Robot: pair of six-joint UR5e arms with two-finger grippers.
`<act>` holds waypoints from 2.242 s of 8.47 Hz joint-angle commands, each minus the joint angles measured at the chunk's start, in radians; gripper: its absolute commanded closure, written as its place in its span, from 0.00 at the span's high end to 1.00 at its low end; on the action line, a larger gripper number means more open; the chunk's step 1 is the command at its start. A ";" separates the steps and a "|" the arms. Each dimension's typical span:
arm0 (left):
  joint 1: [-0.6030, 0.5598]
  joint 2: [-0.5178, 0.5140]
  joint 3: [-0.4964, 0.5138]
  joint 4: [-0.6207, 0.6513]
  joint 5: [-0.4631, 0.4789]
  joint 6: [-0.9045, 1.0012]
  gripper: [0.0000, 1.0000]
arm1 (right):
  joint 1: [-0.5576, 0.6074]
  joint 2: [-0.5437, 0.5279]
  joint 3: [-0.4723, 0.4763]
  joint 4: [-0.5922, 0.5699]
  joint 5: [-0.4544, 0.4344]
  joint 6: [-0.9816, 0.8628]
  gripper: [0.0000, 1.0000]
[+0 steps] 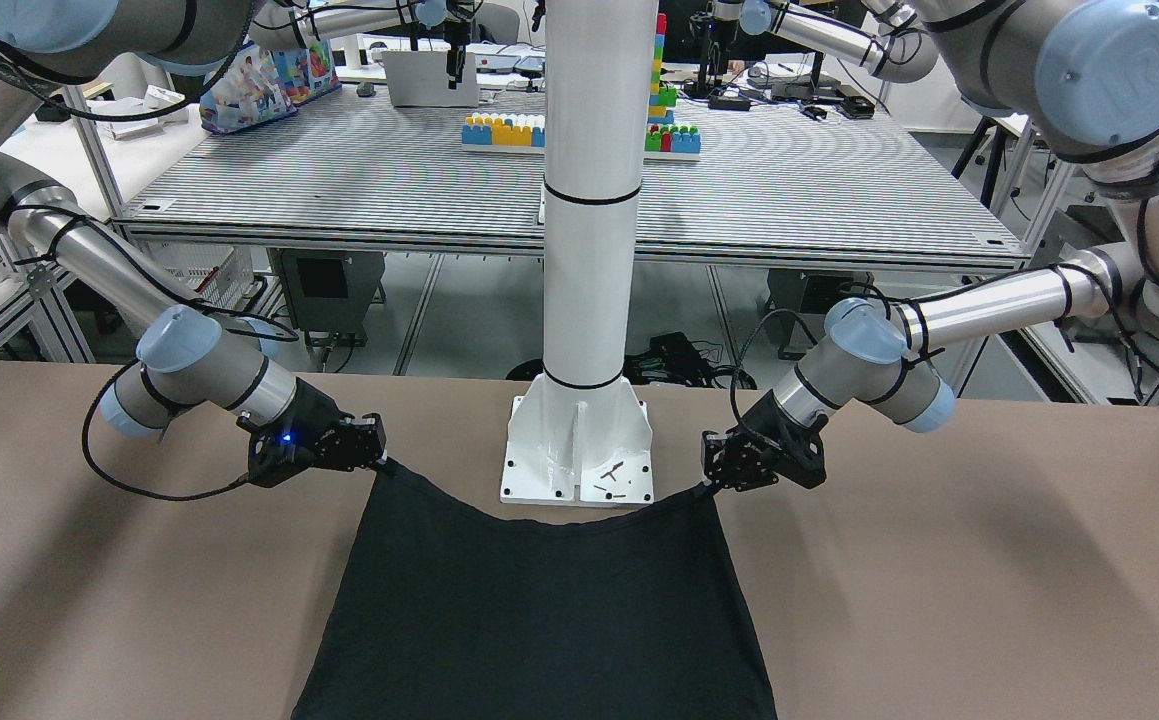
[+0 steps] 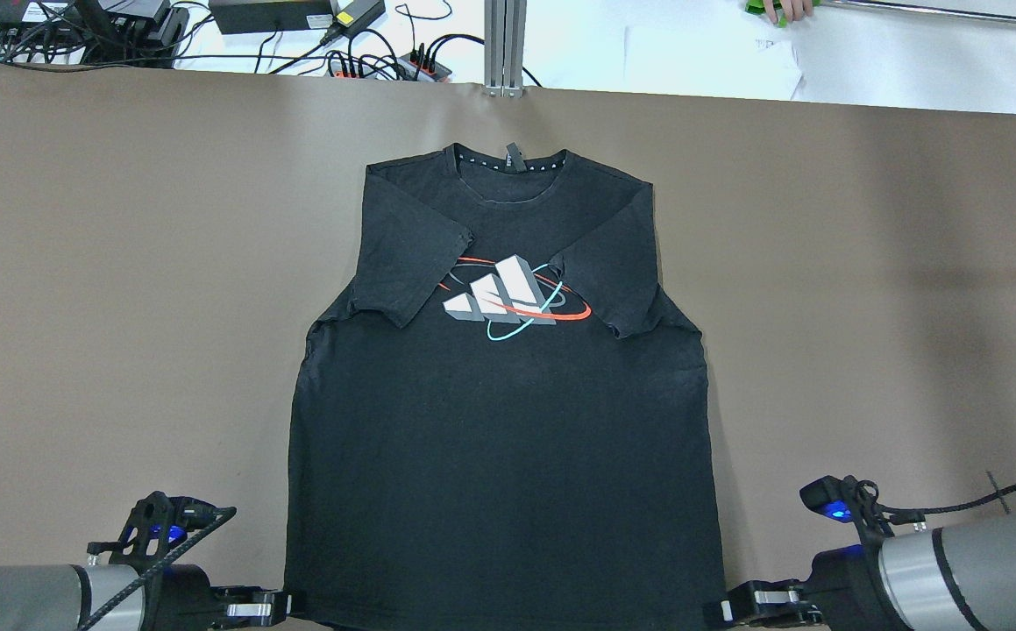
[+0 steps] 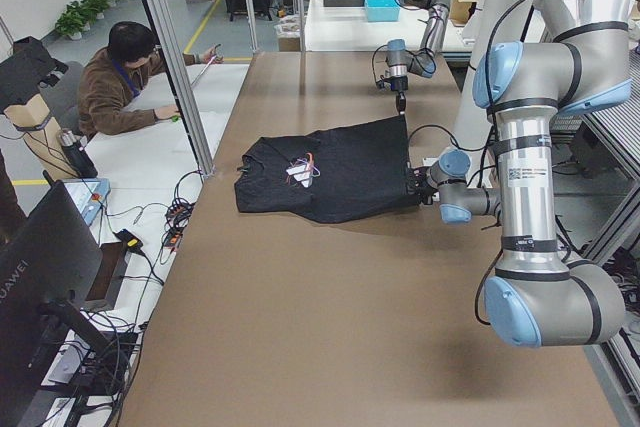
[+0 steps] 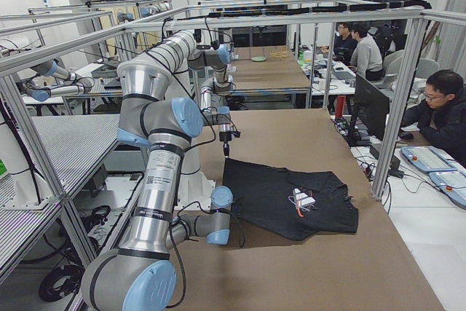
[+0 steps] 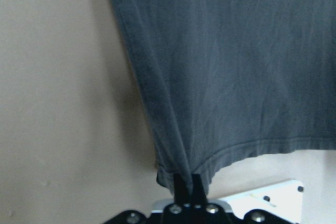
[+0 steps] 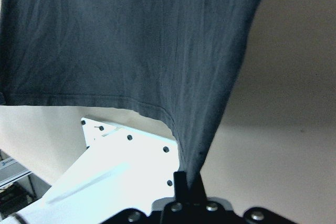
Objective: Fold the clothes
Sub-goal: 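Lift the hem with both grippers and fold it toward the collar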
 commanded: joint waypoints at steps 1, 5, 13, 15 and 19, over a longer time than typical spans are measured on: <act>-0.024 0.044 -0.126 -0.033 -0.169 0.097 0.00 | 0.028 -0.081 0.051 0.282 0.149 0.157 0.00; -0.076 0.045 -0.207 -0.104 -0.299 0.099 0.00 | 0.073 -0.088 0.002 0.507 0.205 0.316 0.00; -0.407 -0.433 0.029 0.381 -0.206 0.048 0.00 | 0.449 0.199 -0.354 0.386 0.231 0.070 0.00; -0.454 -0.429 0.068 0.379 -0.210 0.058 0.00 | 0.468 0.207 -0.354 0.383 0.185 0.069 0.00; -0.489 -0.424 0.222 0.359 -0.202 0.082 0.00 | 0.499 0.225 -0.354 0.336 0.087 0.064 0.00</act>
